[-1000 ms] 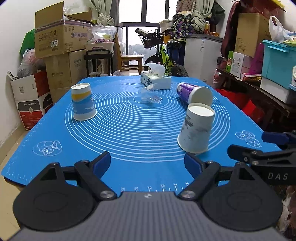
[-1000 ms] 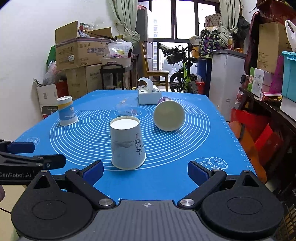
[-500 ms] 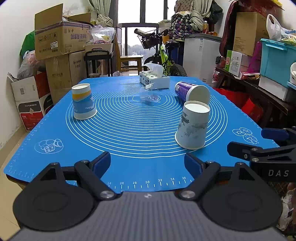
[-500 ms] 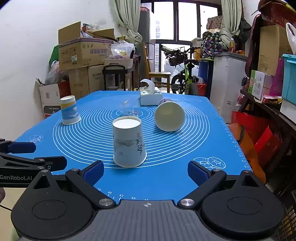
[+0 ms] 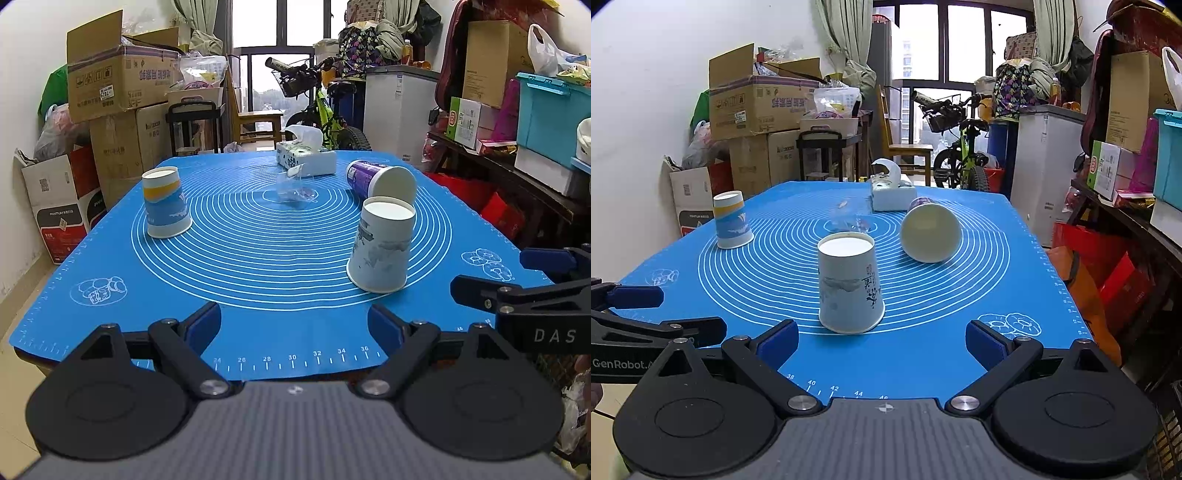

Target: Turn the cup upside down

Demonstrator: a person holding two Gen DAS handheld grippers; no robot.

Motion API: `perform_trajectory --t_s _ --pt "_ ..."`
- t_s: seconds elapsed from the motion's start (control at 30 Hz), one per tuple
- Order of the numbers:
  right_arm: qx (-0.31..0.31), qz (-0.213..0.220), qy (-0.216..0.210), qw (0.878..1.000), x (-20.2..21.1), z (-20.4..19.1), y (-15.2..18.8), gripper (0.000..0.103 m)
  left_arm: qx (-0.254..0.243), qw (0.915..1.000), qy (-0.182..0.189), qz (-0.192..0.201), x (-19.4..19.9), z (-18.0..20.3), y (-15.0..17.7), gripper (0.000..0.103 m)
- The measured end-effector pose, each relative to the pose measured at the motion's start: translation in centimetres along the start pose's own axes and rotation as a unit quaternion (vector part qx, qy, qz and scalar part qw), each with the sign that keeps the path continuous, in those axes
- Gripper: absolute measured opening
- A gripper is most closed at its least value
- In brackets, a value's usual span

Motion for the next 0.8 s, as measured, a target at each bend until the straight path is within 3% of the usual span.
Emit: perform_trajectory --t_s 0.8 --pt "-0.004 0.001 0.000 1.000 0.21 0.04 -0.25 0.097 -0.001 1.0000 0.000 0.001 0.03 0.06 -0.09 0.086"
Point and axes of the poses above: each gripper's, at about its wrist camera, not at the fingertips, and x roughly against the way its jaws point, z to its right, y to its underside, the point moved 2 cm from there along -x, roughly the way its jaws point, and after that the axes turned 15 degrees about z, right-handed, at the moved point
